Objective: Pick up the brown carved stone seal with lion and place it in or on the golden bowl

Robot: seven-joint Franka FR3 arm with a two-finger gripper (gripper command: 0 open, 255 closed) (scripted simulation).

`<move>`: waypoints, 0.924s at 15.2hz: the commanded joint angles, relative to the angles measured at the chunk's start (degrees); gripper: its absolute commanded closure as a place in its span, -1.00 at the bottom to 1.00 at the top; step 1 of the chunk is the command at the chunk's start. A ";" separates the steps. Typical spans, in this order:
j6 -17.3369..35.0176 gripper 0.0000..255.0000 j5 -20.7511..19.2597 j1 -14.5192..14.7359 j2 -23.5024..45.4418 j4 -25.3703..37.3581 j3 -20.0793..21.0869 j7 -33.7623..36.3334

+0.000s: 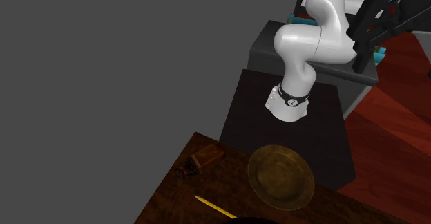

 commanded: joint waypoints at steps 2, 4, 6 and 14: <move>1.14 -1.00 -0.34 -0.52 0.77 -0.75 -0.55 -0.13; 3.43 -1.00 -1.02 -1.57 2.44 -2.12 -1.66 -0.37; 5.73 -1.00 -1.67 -2.63 4.29 -3.32 -2.78 -0.60; 14.93 -1.00 -3.98 -6.75 13.30 -6.41 -7.42 -1.43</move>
